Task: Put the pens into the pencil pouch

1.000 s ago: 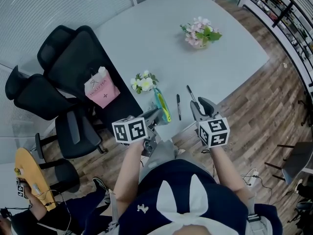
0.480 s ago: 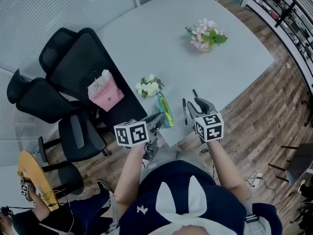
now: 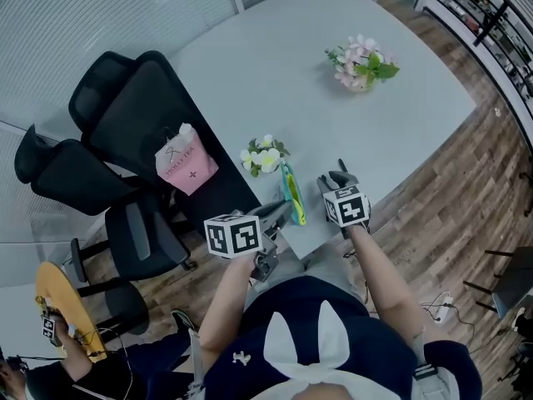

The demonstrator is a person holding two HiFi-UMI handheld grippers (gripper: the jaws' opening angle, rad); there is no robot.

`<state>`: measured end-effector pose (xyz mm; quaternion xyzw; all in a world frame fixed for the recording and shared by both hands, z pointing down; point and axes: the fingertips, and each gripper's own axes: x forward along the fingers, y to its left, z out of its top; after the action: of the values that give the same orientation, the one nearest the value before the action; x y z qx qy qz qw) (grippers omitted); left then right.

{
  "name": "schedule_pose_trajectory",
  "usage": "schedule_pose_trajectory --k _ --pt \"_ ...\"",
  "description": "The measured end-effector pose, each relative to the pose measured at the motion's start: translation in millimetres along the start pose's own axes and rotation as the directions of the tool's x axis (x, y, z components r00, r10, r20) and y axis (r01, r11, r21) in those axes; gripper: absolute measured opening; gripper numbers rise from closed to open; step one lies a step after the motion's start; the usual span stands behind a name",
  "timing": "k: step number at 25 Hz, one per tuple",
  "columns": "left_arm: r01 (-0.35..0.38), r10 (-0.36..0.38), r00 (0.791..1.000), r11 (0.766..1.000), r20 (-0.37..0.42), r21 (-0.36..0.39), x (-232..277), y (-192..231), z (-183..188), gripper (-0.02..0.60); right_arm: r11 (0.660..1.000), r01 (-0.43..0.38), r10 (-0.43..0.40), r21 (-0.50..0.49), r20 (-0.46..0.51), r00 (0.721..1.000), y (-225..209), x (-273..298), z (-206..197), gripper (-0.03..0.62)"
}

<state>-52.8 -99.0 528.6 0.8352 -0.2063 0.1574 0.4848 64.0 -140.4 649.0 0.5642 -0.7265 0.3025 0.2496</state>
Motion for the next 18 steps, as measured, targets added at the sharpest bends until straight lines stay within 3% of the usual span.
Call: schedule_pose_trajectory --k 9,18 --pt "0.028 -0.028 1.000 1.000 -0.015 0.003 3.9 1.9 1.6 0.044 0.997 0.073 -0.074 -0.016 -0.134 0.988 -13.1 34.2 -23.2 0.140" --pt "0.028 -0.027 0.999 1.000 -0.029 0.009 4.6 6.0 3.1 0.044 0.996 0.081 -0.086 -0.033 -0.172 0.981 -11.2 36.7 -26.8 0.081"
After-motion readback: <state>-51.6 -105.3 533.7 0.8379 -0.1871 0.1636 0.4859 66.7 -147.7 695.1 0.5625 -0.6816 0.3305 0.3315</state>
